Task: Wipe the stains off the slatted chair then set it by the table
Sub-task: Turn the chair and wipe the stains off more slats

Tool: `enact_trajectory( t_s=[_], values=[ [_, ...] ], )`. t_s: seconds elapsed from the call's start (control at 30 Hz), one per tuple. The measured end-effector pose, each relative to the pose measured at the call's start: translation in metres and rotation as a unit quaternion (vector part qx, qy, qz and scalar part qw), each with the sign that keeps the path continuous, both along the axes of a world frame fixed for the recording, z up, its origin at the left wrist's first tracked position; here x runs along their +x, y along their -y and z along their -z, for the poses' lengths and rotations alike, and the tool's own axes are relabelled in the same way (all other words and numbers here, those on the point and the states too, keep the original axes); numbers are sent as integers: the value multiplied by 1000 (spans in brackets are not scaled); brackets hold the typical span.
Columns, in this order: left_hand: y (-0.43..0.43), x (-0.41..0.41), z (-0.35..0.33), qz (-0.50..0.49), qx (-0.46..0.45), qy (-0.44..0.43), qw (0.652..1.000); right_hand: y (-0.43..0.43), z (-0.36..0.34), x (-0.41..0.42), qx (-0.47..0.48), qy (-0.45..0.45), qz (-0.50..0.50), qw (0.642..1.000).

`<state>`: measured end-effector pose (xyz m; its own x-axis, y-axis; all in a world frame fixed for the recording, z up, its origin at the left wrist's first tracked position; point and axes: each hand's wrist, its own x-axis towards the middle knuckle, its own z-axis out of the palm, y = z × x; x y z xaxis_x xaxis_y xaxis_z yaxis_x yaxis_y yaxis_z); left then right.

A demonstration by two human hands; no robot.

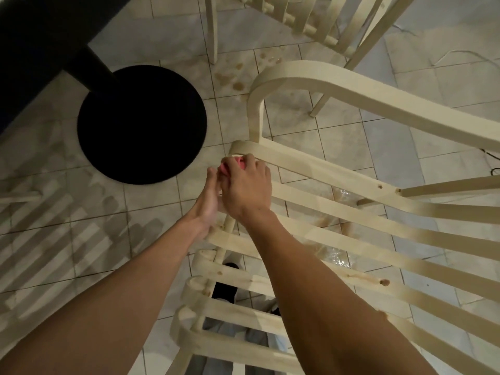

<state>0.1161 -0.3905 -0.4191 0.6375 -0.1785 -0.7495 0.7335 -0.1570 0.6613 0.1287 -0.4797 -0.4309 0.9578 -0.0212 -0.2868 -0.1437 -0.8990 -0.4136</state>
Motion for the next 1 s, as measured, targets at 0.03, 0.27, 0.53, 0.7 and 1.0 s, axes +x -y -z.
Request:
enact_trajectory(
  t_s=[0.03, 0.27, 0.53, 0.7, 1.0],
  values=[
    [0, 0, 0, -4, 7, 0, 1000, -2, 0, 4, -9, -15, -12, 1000],
    [5, 0, 3, -22, 27, -19, 999, 33, 2, -19, 55, 25, 47, 997],
    [7, 0, 10, -34, 79, -26, 996, 170, 20, -79, -29, 35, 103, 994],
    [16, 1, 17, -93, 124, -33, 987, 229, 22, -111, -67, 27, 182, 981],
    [93, -11, -2, 193, 347, 397, 827, 251, -1, -118, 19, -7, 225, 974]
  ],
)
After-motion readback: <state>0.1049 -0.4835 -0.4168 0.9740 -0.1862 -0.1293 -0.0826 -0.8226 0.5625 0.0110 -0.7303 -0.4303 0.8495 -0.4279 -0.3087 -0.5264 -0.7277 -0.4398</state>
